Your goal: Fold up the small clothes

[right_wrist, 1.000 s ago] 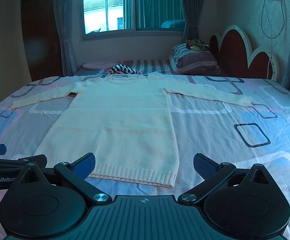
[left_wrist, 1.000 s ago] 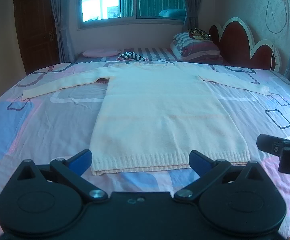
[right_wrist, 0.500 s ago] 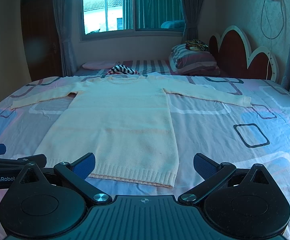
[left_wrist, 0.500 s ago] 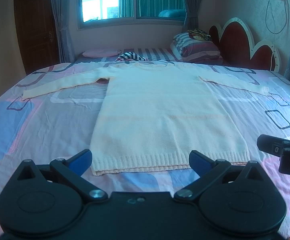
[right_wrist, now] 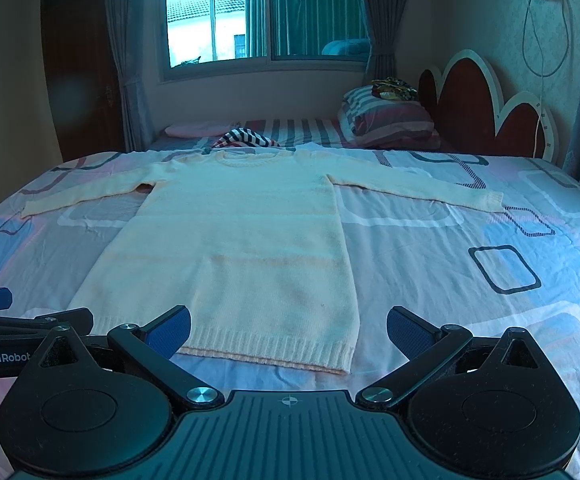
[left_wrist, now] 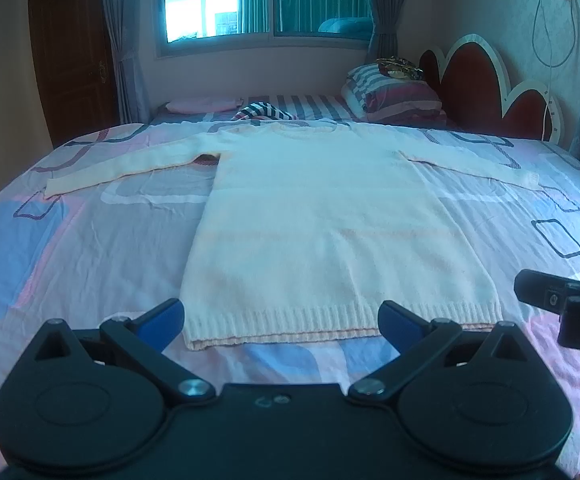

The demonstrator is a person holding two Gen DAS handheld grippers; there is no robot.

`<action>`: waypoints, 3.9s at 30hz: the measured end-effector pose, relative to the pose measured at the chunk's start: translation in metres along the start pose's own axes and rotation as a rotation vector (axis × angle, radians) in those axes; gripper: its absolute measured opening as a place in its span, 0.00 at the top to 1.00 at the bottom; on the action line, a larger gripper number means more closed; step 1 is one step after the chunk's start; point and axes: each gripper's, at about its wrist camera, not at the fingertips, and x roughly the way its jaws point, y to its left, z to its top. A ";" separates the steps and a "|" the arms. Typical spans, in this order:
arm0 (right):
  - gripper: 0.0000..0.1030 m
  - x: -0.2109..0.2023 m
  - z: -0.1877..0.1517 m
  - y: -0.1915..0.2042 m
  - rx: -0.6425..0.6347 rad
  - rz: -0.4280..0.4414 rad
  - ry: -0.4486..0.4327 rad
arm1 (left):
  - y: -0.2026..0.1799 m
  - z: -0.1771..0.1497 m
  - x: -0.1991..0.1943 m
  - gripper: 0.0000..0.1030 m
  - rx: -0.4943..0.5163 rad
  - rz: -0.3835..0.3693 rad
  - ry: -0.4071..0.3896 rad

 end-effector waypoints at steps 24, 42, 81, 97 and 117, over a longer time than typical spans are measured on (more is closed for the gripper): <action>0.00 0.011 0.004 -0.007 0.010 -0.018 0.001 | 0.000 0.011 0.012 0.00 -0.019 -0.016 0.008; 0.00 0.051 0.038 -0.043 0.042 -0.088 -0.006 | 0.007 0.048 0.054 0.00 -0.086 -0.042 -0.005; 0.01 0.206 0.112 -0.208 0.155 -0.303 -0.106 | -0.033 0.136 0.212 0.00 0.112 0.104 -0.086; 0.42 0.283 0.107 -0.311 0.356 -0.414 -0.059 | 0.029 0.161 0.273 0.02 0.011 0.240 -0.051; 0.86 0.330 0.102 -0.391 0.598 -0.391 -0.089 | 0.022 0.148 0.310 0.02 0.021 0.238 0.026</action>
